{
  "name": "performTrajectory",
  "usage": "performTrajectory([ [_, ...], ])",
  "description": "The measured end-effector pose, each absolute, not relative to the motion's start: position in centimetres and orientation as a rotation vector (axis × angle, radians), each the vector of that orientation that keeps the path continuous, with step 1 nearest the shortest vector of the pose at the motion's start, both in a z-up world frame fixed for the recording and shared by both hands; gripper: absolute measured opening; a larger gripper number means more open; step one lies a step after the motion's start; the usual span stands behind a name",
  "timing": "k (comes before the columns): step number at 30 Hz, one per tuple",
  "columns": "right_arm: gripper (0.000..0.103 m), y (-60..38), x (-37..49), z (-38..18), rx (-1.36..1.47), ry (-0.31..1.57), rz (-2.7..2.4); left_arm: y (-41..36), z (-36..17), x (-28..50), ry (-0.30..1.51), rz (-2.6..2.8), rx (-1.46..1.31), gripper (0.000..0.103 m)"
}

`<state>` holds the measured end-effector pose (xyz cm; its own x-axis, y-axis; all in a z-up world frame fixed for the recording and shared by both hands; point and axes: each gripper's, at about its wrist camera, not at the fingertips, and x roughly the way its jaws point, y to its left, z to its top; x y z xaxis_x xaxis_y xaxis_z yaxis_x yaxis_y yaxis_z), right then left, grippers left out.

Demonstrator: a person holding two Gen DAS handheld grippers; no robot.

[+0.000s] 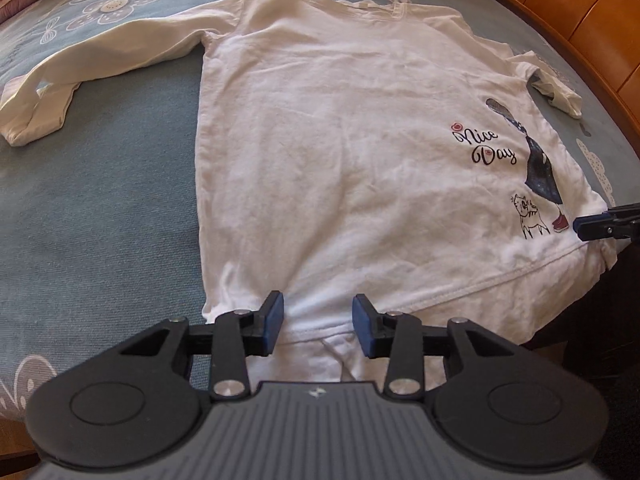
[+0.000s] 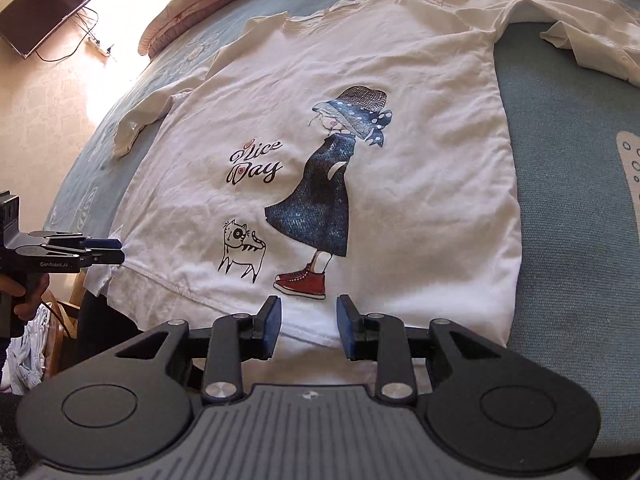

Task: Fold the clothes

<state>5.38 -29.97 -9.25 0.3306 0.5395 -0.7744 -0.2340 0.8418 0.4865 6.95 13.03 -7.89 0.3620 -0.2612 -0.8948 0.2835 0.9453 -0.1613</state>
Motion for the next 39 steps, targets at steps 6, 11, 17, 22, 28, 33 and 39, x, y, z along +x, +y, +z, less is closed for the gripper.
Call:
performTrajectory([
  [6,0.047,-29.3,6.5,-6.8,0.270,1.085,0.515,13.7,-5.8,6.6,1.181,-0.309,0.104,0.041],
  [11,0.048,-28.8,9.9,-5.8,0.262,0.973,0.429,12.4,-4.1,10.4,1.019,-0.356,0.051,0.050],
  [17,0.048,-30.9,12.5,-8.0,0.337,0.930,0.305,11.4,-7.5,14.7,1.005,-0.265,0.001,0.050],
  [22,0.048,-33.4,11.1,-9.9,0.419,0.924,0.306,13.0,-8.3,12.9,1.042,-0.198,0.014,0.051],
  [28,0.050,-35.6,10.0,-9.0,0.473,0.910,0.248,12.9,-7.0,12.0,1.050,-0.136,0.131,0.052],
  [33,0.055,-33.9,10.9,-7.7,0.499,0.860,0.345,9.5,-5.1,13.2,0.978,-0.297,0.053,0.056],
  [39,0.060,-27.5,13.4,-8.6,0.352,0.854,0.435,2.5,-5.5,15.8,0.927,-0.476,-0.002,0.062],
])
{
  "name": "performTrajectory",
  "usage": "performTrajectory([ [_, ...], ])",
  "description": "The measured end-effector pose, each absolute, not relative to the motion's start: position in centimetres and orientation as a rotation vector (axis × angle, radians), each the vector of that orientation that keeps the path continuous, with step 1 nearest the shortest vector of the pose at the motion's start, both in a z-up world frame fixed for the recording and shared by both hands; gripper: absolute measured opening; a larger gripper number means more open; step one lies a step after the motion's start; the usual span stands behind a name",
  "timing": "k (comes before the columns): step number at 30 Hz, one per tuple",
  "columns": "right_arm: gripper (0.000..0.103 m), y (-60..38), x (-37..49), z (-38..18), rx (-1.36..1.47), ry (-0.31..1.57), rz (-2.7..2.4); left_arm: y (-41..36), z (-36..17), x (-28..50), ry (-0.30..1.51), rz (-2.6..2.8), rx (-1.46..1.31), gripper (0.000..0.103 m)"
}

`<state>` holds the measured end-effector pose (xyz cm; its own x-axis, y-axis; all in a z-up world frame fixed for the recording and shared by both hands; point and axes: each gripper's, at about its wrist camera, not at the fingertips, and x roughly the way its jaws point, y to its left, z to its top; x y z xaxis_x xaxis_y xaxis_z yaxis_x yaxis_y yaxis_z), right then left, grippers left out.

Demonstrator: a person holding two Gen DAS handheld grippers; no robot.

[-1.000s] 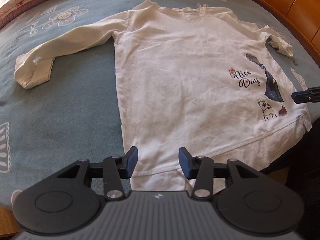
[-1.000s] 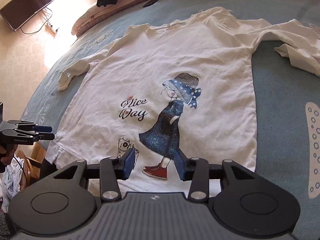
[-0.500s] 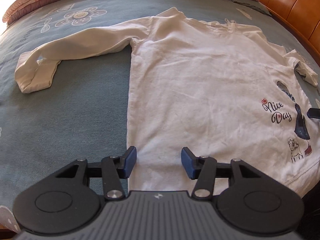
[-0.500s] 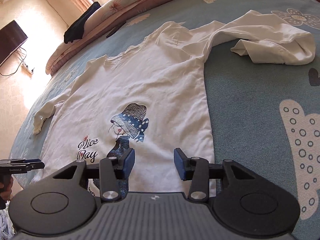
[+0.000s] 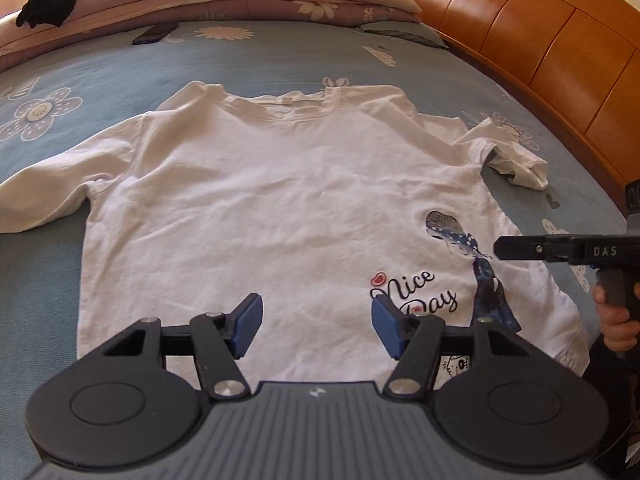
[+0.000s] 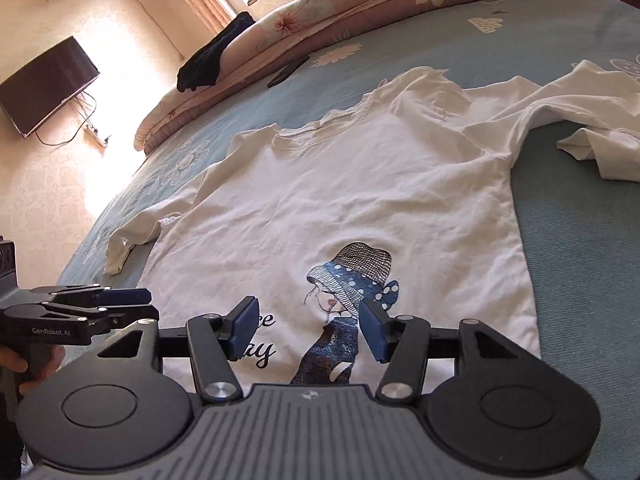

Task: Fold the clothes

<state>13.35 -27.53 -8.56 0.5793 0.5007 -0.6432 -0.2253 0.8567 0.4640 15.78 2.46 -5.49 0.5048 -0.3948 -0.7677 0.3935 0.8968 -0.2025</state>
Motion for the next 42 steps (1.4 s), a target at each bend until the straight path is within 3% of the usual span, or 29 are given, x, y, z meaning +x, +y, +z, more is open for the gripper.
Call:
performTrajectory([
  [4,0.066,-24.3,11.1,-9.7,0.095,0.821,0.418,0.4,-7.6,15.4,0.937,-0.488,0.025,0.062],
  [7,0.086,-23.3,7.3,-9.9,-0.086,0.788,0.406,1.1,-9.4,12.4,0.905,-0.469,0.084,0.063],
  [8,0.096,-23.2,6.2,-10.2,-0.119,0.784,0.417,1.5,-9.6,11.2,0.867,-0.482,0.109,0.073],
  [9,0.103,-23.2,5.2,-10.4,-0.150,0.778,0.430,1.7,-9.8,10.3,0.857,-0.493,0.137,0.076],
  [11,0.103,-23.3,4.5,-10.4,-0.190,0.768,0.447,1.7,-9.8,8.8,0.839,-0.518,0.207,0.082],
  [17,0.103,-24.5,8.8,-6.8,-0.075,0.665,0.402,1.2,-6.9,11.4,0.756,-0.506,0.284,0.083],
  [19,0.103,-24.9,11.6,-6.3,-0.003,0.639,0.392,1.8,-6.6,13.8,0.738,-0.474,0.231,0.090],
  [24,0.103,-26.4,17.4,-9.0,0.152,0.713,0.356,4.6,-8.5,19.8,0.801,-0.381,0.033,0.090],
  [31,0.102,-31.5,18.3,-10.5,0.159,0.704,0.283,10.8,-10.4,21.4,0.780,-0.200,0.028,0.089],
  [37,0.103,-30.1,20.5,-7.9,0.194,0.636,0.330,9.1,-8.3,22.7,0.734,-0.360,-0.041,0.090],
  [42,0.103,-29.2,24.1,-10.7,0.223,0.718,0.310,8.1,-10.3,25.7,0.805,-0.366,-0.133,0.089],
])
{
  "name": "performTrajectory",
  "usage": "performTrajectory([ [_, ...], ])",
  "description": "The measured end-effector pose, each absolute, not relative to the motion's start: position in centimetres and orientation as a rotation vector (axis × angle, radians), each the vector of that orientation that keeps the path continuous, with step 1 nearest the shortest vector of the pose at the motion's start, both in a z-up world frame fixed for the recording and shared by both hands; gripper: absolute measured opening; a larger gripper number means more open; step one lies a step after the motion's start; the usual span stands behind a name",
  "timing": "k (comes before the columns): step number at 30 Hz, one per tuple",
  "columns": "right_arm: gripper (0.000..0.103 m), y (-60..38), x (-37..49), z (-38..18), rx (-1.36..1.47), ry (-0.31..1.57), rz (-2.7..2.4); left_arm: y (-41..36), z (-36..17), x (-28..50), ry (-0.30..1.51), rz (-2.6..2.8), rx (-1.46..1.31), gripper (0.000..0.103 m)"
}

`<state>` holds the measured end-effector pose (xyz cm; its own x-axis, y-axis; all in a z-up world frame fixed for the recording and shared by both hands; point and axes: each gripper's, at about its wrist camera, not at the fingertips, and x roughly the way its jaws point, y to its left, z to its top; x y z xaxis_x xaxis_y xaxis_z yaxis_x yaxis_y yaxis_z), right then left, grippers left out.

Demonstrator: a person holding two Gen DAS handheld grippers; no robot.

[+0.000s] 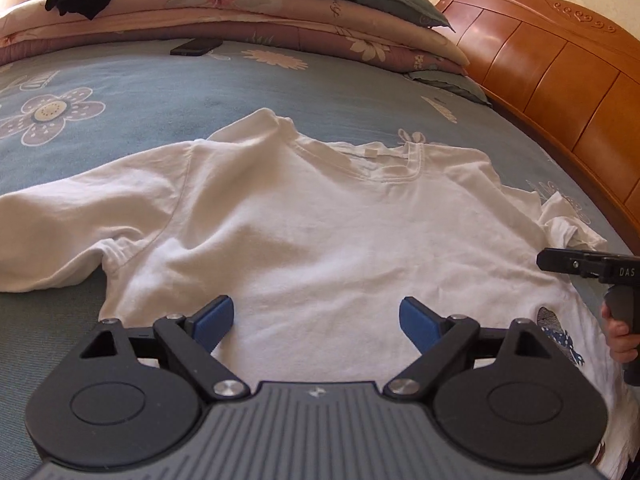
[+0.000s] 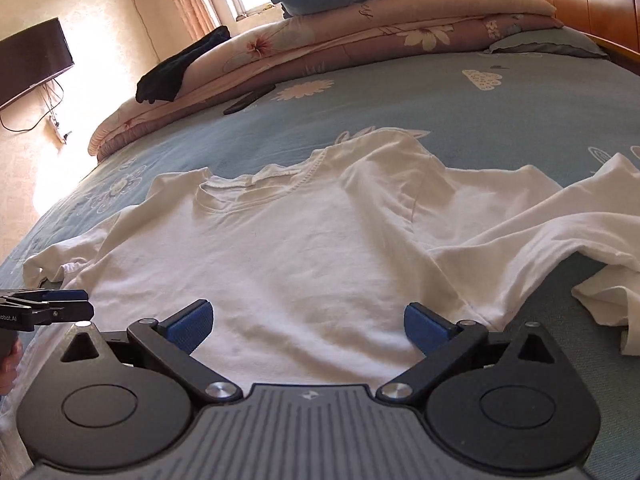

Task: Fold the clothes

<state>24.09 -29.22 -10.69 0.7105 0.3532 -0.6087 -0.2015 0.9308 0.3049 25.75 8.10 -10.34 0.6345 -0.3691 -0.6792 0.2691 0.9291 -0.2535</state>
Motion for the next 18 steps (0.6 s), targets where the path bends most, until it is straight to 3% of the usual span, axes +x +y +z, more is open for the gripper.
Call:
performTrajectory([
  [5,0.102,-31.4,23.2,-10.8,0.179,0.680,0.287,10.9,-10.4,25.8,0.767,-0.182,-0.013,0.086],
  [12,0.103,-29.5,22.1,-8.3,0.231,0.657,0.266,11.1,-8.5,25.5,0.733,-0.320,-0.188,0.089],
  [18,0.103,-27.6,19.8,-7.8,0.201,0.666,0.291,9.1,-9.3,29.7,0.740,-0.362,-0.225,0.089],
])
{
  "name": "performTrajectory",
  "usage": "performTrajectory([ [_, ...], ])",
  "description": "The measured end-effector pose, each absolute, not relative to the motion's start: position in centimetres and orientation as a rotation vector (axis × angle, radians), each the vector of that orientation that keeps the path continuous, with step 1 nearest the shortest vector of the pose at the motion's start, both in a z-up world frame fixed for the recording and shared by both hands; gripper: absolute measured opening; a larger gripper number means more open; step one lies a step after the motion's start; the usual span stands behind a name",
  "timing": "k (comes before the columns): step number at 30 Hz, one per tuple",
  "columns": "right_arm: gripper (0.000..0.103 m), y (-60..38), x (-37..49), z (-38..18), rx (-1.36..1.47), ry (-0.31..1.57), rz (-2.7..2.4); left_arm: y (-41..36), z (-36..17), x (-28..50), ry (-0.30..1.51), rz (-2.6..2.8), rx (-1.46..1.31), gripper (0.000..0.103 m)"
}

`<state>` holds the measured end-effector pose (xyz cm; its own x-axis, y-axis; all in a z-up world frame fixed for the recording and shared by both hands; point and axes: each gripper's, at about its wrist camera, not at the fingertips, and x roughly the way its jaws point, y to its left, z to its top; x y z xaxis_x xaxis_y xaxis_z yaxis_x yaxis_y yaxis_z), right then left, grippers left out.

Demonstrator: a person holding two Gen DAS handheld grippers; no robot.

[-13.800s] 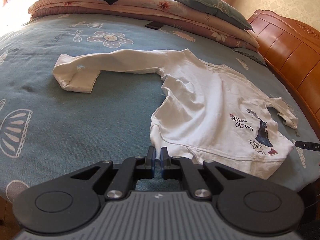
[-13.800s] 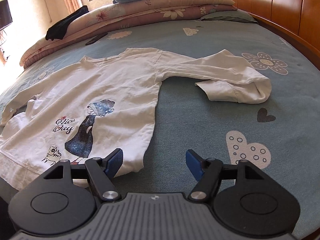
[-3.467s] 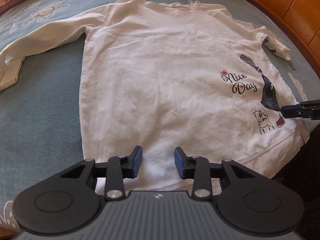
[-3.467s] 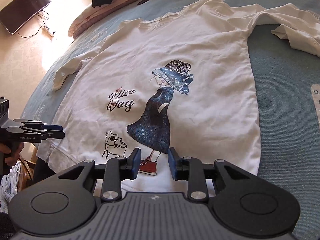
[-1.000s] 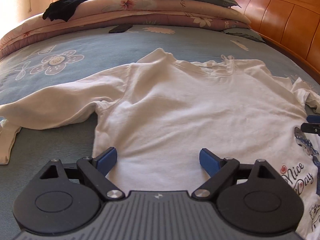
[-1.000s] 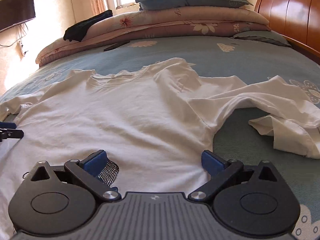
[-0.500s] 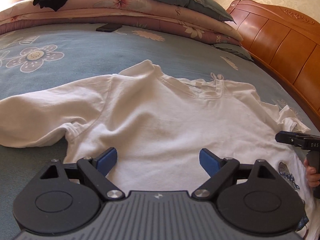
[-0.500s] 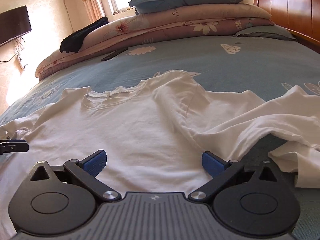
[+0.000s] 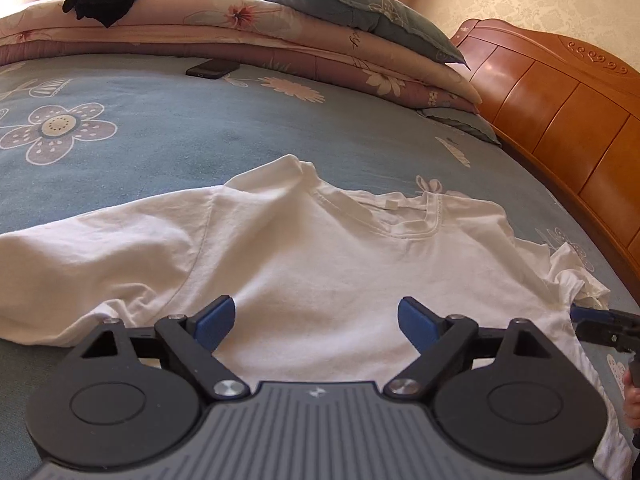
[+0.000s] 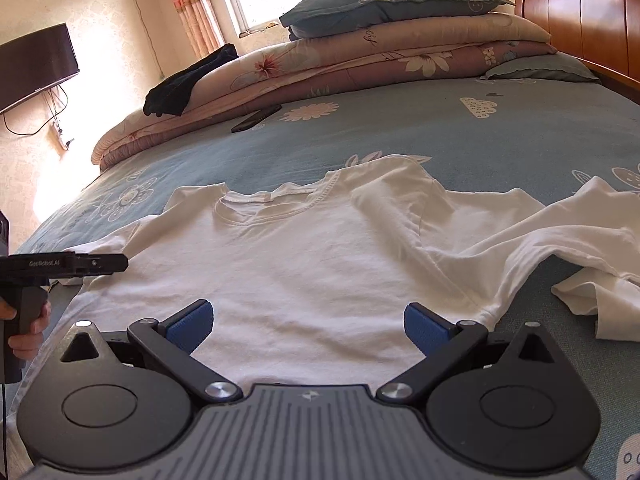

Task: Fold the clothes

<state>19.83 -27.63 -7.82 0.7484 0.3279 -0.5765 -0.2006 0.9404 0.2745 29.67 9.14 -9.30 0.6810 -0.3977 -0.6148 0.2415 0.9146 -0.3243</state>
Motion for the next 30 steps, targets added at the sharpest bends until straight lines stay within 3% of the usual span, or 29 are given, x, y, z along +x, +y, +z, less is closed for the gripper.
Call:
performTrajectory([
  [6,0.103,-27.9,18.9,-9.9,0.215,0.722,0.231,9.5,-10.7,35.4,0.760,-0.318,-0.226,0.087],
  [13,0.103,-26.8,18.0,-10.8,0.089,0.707,0.221,9.0,-9.1,34.1,0.742,-0.218,-0.159,0.084],
  [22,0.103,-27.4,14.4,-7.1,0.275,0.723,0.293,5.2,-4.3,23.6,0.804,-0.453,-0.054,0.089],
  [30,0.103,-23.7,10.9,-9.8,0.147,0.810,0.313,2.5,-8.1,14.2,0.938,-0.467,-0.004,0.090],
])
